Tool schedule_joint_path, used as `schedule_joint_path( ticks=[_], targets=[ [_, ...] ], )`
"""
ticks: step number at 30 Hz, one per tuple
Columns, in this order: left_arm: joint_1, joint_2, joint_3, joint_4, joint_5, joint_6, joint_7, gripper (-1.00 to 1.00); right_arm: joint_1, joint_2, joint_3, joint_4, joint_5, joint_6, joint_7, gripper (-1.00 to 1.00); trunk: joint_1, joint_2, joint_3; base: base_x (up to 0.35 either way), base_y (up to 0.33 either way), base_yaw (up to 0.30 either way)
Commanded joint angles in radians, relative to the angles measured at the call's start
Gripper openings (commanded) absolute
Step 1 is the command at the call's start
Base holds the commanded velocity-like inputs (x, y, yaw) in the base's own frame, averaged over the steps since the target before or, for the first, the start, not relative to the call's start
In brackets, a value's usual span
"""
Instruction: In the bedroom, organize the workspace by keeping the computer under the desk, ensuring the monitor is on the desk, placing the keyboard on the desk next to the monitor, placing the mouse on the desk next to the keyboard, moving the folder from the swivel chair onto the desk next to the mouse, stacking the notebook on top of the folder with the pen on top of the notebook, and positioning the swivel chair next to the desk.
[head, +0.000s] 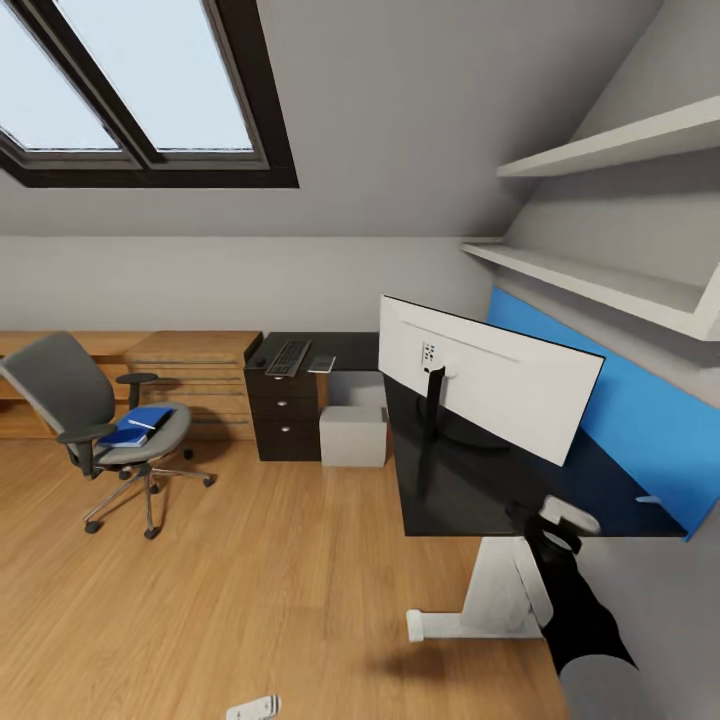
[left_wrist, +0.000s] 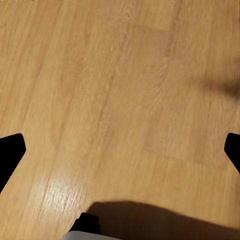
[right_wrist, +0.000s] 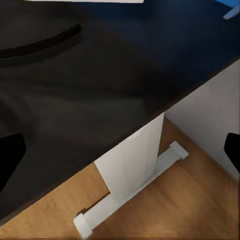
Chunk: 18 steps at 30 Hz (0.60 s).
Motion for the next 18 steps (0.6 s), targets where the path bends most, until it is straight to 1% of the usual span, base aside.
schedule_joint_path(
  ticks=[1, 2, 3, 4, 6, 7, 11, 12, 13, 16, 17, 18],
  targets=[
    [-0.001, 0.000, -0.009, -0.001, 0.007, -0.004, 0.005, 1.00, -0.004, 0.000, 0.005, -0.003, -0.006, 0.011, -0.008, 1.00, 0.000, -0.001, -0.002, 0.000, 0.000, 0.000],
    [-0.001, 0.000, -0.010, -0.002, 0.006, -0.004, 0.005, 1.00, -0.006, -0.001, 0.010, -0.003, -0.006, 0.014, -0.010, 1.00, 0.000, -0.001, -0.002, 0.000, 0.000, 0.000],
    [-0.001, 0.000, -0.010, -0.012, 0.005, -0.004, 0.006, 1.00, -0.011, -0.001, 0.020, 0.003, -0.007, -0.012, -0.014, 1.00, 0.000, -0.001, -0.002, 0.021, 0.000, 0.000],
    [-0.001, 0.000, -0.010, -0.046, 0.004, -0.002, 0.006, 1.00, -0.012, 0.001, 0.024, 0.017, -0.008, -0.057, -0.016, 1.00, 0.000, -0.001, -0.002, 0.111, -0.006, 0.000],
    [-0.001, 0.001, -0.010, -0.090, 0.004, 0.002, 0.006, 1.00, -0.013, 0.003, 0.026, 0.031, -0.008, -0.095, -0.017, 1.00, 0.000, -0.001, -0.002, 0.169, -0.025, 0.000],
    [-0.001, 0.003, -0.010, -0.143, 0.004, 0.006, 0.007, 1.00, -0.013, 0.004, 0.029, 0.041, -0.008, -0.122, -0.015, 1.00, 0.000, -0.001, -0.002, 0.234, -0.055, 0.000],
    [-0.001, 0.016, -0.009, -0.252, 0.004, 0.034, 0.008, 1.00, -0.013, 0.005, 0.036, 0.054, -0.008, -0.152, -0.008, 1.00, 0.000, -0.001, -0.002, 0.268, -0.071, 0.000],
    [-0.001, 0.024, -0.007, -0.333, 0.006, 0.097, 0.011, 1.00, -0.012, 0.005, 0.040, 0.056, -0.008, -0.159, -0.006, 1.00, 0.000, -0.001, -0.002, 0.296, -0.084, 0.000],
    [-0.001, 0.029, -0.002, -0.425, 0.007, 0.177, 0.016, 1.00, -0.012, 0.004, 0.042, 0.058, -0.008, -0.163, -0.004, 1.00, 0.000, -0.001, -0.002, 0.304, -0.088, 0.000],
    [-0.001, 0.036, 0.022, -0.548, 0.008, 0.274, 0.032, 1.00, -0.012, 0.002, 0.047, 0.060, -0.007, -0.167, -0.002, 1.00, 0.000, -0.001, -0.002, 0.309, -0.091, 0.000],
    [-0.001, 0.038, 0.051, -0.616, 0.008, 0.322, 0.047, 1.00, -0.011, 0.001, 0.049, 0.061, -0.007, -0.169, -0.001, 1.00, 0.000, -0.001, -0.002, 0.314, -0.093, 0.000],
    [-0.001, 0.038, 0.067, -0.645, 0.007, 0.341, 0.055, 1.00, -0.011, 0.001, 0.049, 0.062, -0.007, -0.169, -0.001, 1.00, 0.000, -0.001, -0.002, 0.315, -0.093, 0.000]
  ],
)
